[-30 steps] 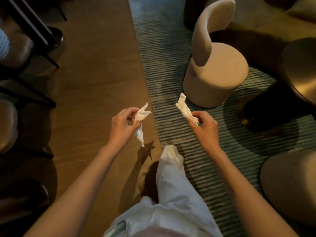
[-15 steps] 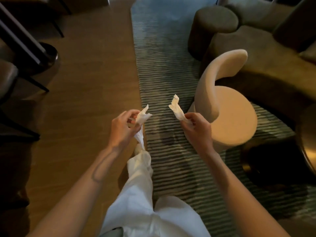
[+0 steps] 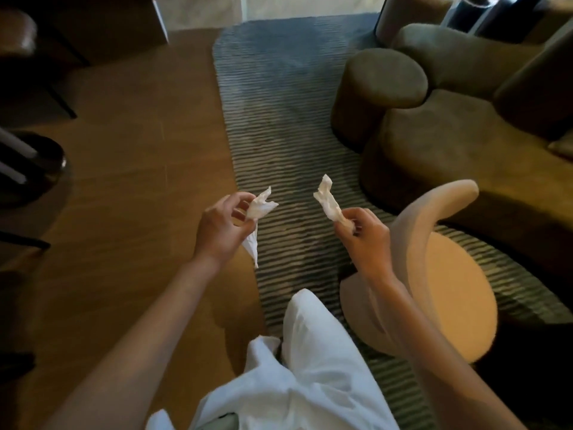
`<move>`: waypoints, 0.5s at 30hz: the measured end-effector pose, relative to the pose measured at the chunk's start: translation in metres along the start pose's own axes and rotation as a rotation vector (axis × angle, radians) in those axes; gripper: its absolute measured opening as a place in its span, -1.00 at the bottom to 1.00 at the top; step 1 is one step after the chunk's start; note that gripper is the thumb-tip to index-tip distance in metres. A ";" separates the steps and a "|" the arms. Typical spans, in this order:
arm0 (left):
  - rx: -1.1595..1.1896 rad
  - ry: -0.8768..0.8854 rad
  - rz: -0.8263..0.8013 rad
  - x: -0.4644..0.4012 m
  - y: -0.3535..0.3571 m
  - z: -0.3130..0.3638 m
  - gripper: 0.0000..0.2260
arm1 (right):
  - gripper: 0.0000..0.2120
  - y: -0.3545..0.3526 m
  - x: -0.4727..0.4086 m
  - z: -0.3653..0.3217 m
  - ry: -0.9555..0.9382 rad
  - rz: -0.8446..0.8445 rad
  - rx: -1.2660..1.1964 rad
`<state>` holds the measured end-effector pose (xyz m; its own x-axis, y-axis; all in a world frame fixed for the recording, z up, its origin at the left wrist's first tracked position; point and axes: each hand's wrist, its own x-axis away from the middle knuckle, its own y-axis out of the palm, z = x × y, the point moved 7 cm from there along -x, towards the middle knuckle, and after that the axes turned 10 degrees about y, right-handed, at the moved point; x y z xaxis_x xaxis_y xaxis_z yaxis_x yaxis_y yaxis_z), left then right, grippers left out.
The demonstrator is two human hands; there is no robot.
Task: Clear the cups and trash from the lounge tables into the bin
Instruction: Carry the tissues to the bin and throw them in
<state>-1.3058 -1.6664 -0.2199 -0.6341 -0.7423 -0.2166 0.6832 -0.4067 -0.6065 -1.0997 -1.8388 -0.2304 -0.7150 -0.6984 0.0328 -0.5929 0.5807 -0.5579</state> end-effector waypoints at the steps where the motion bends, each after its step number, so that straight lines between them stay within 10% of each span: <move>1: 0.001 0.000 -0.008 -0.025 0.004 -0.011 -0.67 | -0.86 0.004 -0.023 0.001 0.020 -0.002 0.000; 15: 0.049 0.074 -0.057 -0.432 0.047 -0.076 -0.69 | -0.86 0.029 -0.429 -0.057 0.078 0.058 -0.035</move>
<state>-1.0272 -1.3250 -0.2131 -0.6965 -0.6764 -0.2397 0.6608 -0.4743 -0.5817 -0.8317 -1.4985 -0.2133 -0.7743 -0.6293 0.0667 -0.5614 0.6346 -0.5311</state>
